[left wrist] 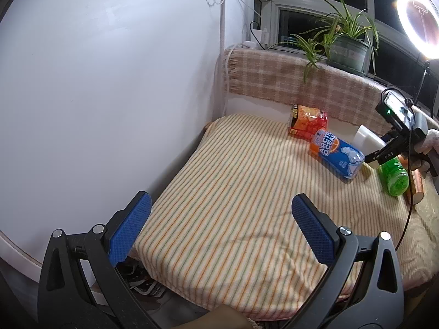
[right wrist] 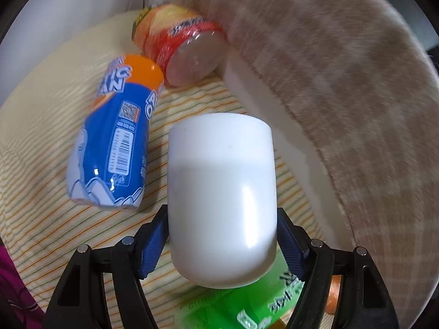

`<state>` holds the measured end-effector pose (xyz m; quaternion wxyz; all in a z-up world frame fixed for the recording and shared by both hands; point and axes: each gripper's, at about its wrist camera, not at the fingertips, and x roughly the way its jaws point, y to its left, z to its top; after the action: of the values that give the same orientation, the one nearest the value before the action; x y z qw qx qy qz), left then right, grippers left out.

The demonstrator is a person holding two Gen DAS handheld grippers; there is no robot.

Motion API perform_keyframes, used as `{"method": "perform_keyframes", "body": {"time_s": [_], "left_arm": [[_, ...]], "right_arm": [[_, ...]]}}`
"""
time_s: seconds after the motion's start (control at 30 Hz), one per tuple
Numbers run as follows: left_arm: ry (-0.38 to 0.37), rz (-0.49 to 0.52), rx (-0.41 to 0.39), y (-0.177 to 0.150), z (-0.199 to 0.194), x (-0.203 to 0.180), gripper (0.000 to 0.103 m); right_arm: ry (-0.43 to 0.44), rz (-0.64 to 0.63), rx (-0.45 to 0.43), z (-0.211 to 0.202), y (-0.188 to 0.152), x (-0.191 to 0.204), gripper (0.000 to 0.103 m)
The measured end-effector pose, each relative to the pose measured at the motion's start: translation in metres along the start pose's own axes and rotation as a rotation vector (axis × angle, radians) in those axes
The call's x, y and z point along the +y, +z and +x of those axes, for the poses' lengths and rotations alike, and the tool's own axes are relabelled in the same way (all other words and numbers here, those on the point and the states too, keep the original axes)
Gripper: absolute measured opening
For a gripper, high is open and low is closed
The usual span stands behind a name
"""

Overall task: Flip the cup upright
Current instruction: 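Close the right gripper around the white cup's body, then lift the white cup and rotate it toward the left gripper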

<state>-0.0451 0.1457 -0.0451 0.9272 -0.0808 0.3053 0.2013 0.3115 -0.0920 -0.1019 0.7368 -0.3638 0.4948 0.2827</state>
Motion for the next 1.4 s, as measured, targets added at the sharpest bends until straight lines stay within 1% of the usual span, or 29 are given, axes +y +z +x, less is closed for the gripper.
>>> {"method": "perform_keyframes", "body": {"time_s": [0.17, 0.3, 0.33, 0.43, 0.5, 0.57, 0.63, 0.7, 0.73, 0.83, 0.97, 1.0, 1.17, 1.23, 1.4], "left_arm": [[-0.023, 0.017, -0.01, 0.004, -0.004, -0.01, 0.103], [-0.049, 0.038, -0.023, 0.008, -0.008, -0.021, 0.103], [-0.056, 0.043, -0.026, 0.009, -0.008, -0.024, 0.103], [-0.077, 0.05, -0.032, 0.01, -0.01, -0.032, 0.103], [-0.093, 0.047, -0.03, 0.011, -0.011, -0.036, 0.103], [-0.116, 0.044, -0.018, 0.011, -0.009, -0.04, 0.103], [-0.132, 0.044, -0.013, 0.011, -0.008, -0.043, 0.103], [-0.159, 0.042, -0.002, 0.011, -0.006, -0.049, 0.103], [-0.17, 0.041, 0.002, 0.011, -0.006, -0.051, 0.103], [-0.203, 0.043, 0.013, 0.012, -0.004, -0.057, 0.103], [-0.261, 0.049, 0.046, 0.013, 0.003, -0.07, 0.103], [-0.277, 0.046, 0.058, 0.013, 0.005, -0.073, 0.103], [-0.34, 0.04, 0.108, 0.014, 0.015, -0.085, 0.103], [-0.356, 0.041, 0.121, 0.013, 0.018, -0.09, 0.103], [-0.386, 0.026, 0.155, 0.012, 0.022, -0.097, 0.103]], "right_arm": [[0.021, 0.082, -0.09, -0.034, -0.02, -0.007, 0.075], [0.065, 0.203, -0.158, -0.058, -0.039, -0.007, 0.075], [0.08, 0.226, -0.167, -0.068, -0.04, 0.003, 0.075], [0.146, 0.317, -0.197, -0.082, -0.059, 0.01, 0.075], [0.218, 0.396, -0.212, -0.087, -0.075, 0.014, 0.075], [0.271, 0.469, -0.216, -0.085, -0.089, 0.019, 0.075], [0.352, 0.544, -0.23, -0.081, -0.105, 0.029, 0.076], [0.427, 0.612, -0.229, -0.072, -0.113, 0.042, 0.076], [0.451, 0.641, -0.225, -0.069, -0.119, 0.046, 0.076], [0.492, 0.719, -0.215, -0.061, -0.139, 0.062, 0.076], [0.56, 0.796, -0.207, -0.049, -0.155, 0.077, 0.076], [0.571, 0.812, -0.206, -0.046, -0.158, 0.08, 0.076], [0.568, 0.868, -0.219, -0.041, -0.17, 0.085, 0.076], [0.573, 0.882, -0.221, -0.038, -0.173, 0.087, 0.076], [0.555, 0.905, -0.232, -0.037, -0.177, 0.087, 0.077]]}}
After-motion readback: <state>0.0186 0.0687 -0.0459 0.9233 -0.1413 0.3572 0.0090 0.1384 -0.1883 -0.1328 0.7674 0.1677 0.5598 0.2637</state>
